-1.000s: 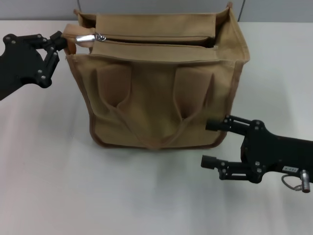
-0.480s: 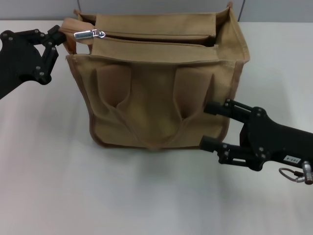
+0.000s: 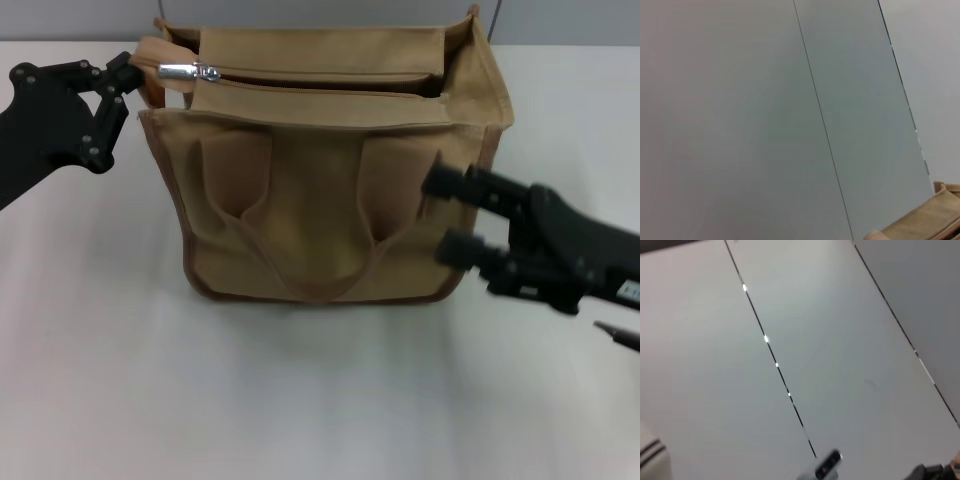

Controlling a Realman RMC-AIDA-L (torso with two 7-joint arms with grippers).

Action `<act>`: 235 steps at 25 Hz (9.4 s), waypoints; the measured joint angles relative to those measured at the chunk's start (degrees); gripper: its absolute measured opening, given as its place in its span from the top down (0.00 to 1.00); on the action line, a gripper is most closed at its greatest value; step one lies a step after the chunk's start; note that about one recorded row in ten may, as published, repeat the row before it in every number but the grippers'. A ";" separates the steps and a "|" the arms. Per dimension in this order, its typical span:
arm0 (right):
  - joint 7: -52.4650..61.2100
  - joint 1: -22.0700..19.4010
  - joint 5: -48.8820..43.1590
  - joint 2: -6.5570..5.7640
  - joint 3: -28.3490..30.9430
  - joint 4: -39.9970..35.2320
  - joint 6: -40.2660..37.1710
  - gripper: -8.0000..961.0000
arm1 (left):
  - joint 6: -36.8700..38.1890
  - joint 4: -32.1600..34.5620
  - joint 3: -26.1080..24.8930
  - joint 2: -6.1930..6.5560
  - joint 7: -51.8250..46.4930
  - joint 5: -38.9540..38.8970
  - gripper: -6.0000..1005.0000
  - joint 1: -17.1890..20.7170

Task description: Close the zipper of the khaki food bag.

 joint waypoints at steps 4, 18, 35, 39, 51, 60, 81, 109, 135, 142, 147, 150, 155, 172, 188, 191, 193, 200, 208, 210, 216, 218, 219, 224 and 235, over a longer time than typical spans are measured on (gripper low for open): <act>6.49 1.47 2.58 0.01 0.02 -1.66 -0.08 0.14 | 0.03 -0.74 -0.02 0.00 0.00 -0.07 0.97 -0.26; 36.29 14.81 5.69 -0.14 -6.28 -10.88 14.99 0.14 | 0.24 -1.44 -0.07 0.02 0.04 -0.97 0.97 -1.30; 55.45 23.01 5.61 -0.48 -19.41 -13.89 27.62 0.15 | 1.34 -1.84 0.07 0.02 1.58 -1.60 0.97 -0.97; 57.17 23.41 5.62 -0.26 -21.06 -14.62 29.50 0.15 | 3.90 -1.84 0.24 0.02 3.39 -2.19 0.97 -0.86; 57.64 24.11 6.12 0.22 -24.03 -14.14 32.73 0.15 | 5.46 -1.84 1.72 -0.07 3.15 -2.19 0.97 -4.14; 57.68 24.51 6.19 0.43 -25.06 -12.92 35.07 0.15 | 5.19 -1.80 1.71 -0.05 0.95 -2.17 0.97 -5.76; 56.57 24.22 6.88 0.53 -26.17 -14.30 37.47 0.49 | 4.07 -1.84 1.34 0.02 -0.61 -2.27 0.97 -5.26; 50.29 23.04 12.58 0.64 -35.71 -16.55 40.12 0.77 | 4.27 -1.84 1.47 0.11 -1.38 -2.64 0.97 -5.27; 43.59 14.82 22.59 0.30 -42.66 -23.19 41.21 0.98 | 4.93 -1.83 1.43 0.11 -1.41 -3.02 0.97 -4.62; 43.76 14.19 22.49 0.19 -42.39 -23.21 40.64 0.95 | 5.02 -1.84 1.40 0.11 -1.41 -3.22 0.97 -4.63; 45.04 15.12 22.57 0.18 -42.65 -22.76 40.49 0.92 | 5.44 -1.84 1.42 0.05 -1.41 -3.70 0.97 -4.59; 45.67 15.97 22.39 0.19 -43.13 -22.52 41.38 0.88 | 6.04 -1.84 1.68 0.01 -1.41 -3.74 0.97 -4.62; 45.73 18.16 22.32 0.25 -45.24 -20.89 43.23 0.75 | 6.57 -1.84 1.77 0.01 -1.41 -3.74 0.97 -4.65; 45.96 16.16 22.17 0.35 -47.10 -22.66 41.92 0.88 | 6.61 -1.83 1.43 0.02 -1.41 -3.78 0.97 -4.36; 44.64 12.83 21.64 0.33 -46.69 -26.33 41.88 0.99 | 6.37 -1.93 1.43 0.02 -1.41 -3.79 0.97 -3.88; 44.16 12.27 21.63 0.25 -46.71 -27.05 41.70 0.99 | 6.37 -1.93 1.43 0.02 -1.41 -3.79 0.97 -3.79; 43.53 12.12 21.63 0.22 -46.89 -27.50 41.43 0.99 | 6.35 -2.01 1.43 0.02 -1.41 -3.78 0.97 -3.75; 43.00 12.03 20.95 0.12 -46.84 -28.72 40.92 0.99 | 6.28 -2.40 1.36 0.02 -1.41 -3.78 0.97 -3.58; 42.92 12.03 17.24 0.10 -46.38 -30.27 40.95 0.99 | 6.28 -2.45 1.34 0.02 -1.41 -3.81 0.97 -3.08; 42.91 12.03 17.08 0.10 -46.35 -30.86 40.95 0.99 | 6.25 -2.45 1.34 0.02 -1.41 -3.84 0.97 -2.88; 42.89 11.60 17.01 0.06 -46.18 -31.41 40.86 0.99 | 6.08 -2.51 1.34 0.02 -1.25 -4.40 0.97 -2.36; 42.88 11.44 16.99 0.03 -46.16 -31.56 40.70 0.99 | 6.04 -2.60 1.34 0.02 -1.22 -4.52 0.97 -2.28; 42.88 11.33 16.99 0.00 -46.16 -31.67 40.65 0.99 | 5.91 -3.06 1.34 0.06 -1.09 -4.67 0.97 -2.20; 42.88 10.33 16.91 -0.06 -45.66 -33.05 40.32 0.99 | 5.85 -3.62 1.34 0.12 -0.81 -5.29 0.97 -1.88; 42.91 9.37 15.58 -0.25 -42.97 -33.68 38.96 0.99 | 5.79 -3.88 1.34 0.11 -0.79 -5.30 0.97 -1.49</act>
